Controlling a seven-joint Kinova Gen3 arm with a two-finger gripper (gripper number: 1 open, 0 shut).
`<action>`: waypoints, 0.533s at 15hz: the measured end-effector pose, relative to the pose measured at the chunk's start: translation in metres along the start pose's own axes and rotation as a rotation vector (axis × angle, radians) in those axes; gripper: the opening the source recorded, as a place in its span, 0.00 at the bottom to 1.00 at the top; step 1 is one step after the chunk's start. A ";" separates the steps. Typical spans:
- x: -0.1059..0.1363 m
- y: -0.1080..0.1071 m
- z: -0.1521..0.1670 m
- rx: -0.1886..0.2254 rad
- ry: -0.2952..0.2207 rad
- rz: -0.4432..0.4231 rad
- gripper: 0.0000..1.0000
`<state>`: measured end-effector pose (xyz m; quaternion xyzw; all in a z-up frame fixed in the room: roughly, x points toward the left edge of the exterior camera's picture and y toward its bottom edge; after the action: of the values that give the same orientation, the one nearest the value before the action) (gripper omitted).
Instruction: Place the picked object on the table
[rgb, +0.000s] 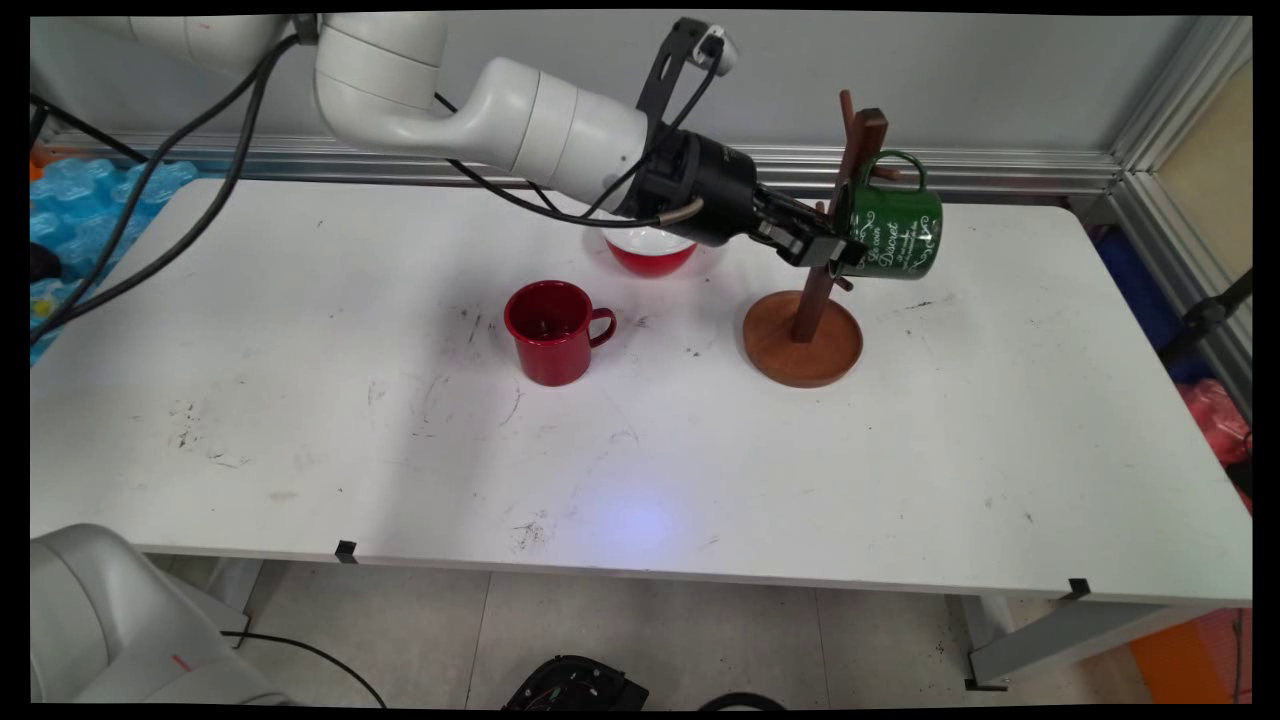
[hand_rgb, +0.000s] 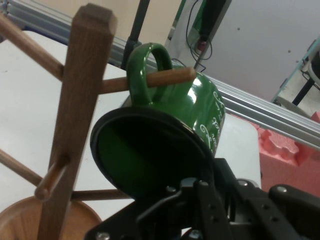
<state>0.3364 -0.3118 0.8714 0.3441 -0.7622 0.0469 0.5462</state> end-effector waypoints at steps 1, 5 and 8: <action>0.001 0.001 -0.001 -0.002 0.001 0.001 0.00; 0.007 0.008 -0.007 -0.013 0.007 0.005 0.00; 0.012 0.014 -0.013 -0.024 0.009 0.008 0.00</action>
<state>0.3365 -0.3008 0.8912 0.3343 -0.7618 0.0415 0.5534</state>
